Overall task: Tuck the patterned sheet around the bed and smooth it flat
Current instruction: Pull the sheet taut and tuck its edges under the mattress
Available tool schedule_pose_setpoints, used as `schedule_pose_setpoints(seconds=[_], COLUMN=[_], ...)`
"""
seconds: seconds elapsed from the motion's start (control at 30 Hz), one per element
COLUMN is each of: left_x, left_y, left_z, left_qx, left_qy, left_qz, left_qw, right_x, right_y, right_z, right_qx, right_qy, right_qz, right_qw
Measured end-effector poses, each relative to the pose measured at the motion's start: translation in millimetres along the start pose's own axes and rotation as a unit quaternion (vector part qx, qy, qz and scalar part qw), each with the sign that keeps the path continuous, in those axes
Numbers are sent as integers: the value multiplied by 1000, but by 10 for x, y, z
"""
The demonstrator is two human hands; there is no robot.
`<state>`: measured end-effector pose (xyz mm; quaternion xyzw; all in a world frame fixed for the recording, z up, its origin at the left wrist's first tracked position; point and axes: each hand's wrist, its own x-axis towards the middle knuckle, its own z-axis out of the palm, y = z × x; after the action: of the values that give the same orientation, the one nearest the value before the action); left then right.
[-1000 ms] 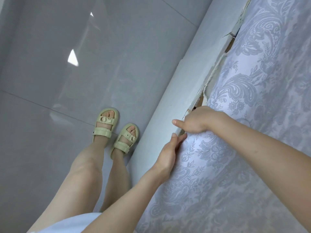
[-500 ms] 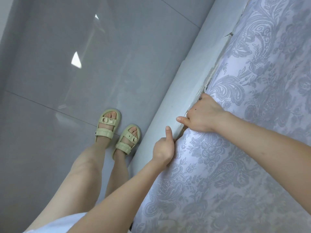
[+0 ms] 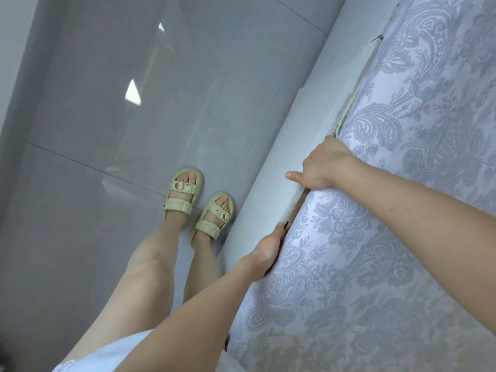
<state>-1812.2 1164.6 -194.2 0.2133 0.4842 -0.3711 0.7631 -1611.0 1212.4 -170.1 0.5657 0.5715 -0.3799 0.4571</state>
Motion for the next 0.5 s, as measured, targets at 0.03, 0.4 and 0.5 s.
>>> schedule_pose_setpoints(seconds=[0.03, 0.4, 0.5], left_x=[-32, -503, -544], left_y=[12, -806, -1100], left_z=[-22, -846, -905], left_qx=[10, 74, 47], left_qy=[8, 199, 159], left_qz=[14, 75, 67], left_qw=[1000, 974, 984], right_x=[-20, -433, -659], right_y=[1, -715, -1296], right_z=[12, 154, 200], right_qx=[4, 135, 178], right_qy=[16, 167, 114], right_qz=[0, -37, -99], right_qw=[1000, 976, 972])
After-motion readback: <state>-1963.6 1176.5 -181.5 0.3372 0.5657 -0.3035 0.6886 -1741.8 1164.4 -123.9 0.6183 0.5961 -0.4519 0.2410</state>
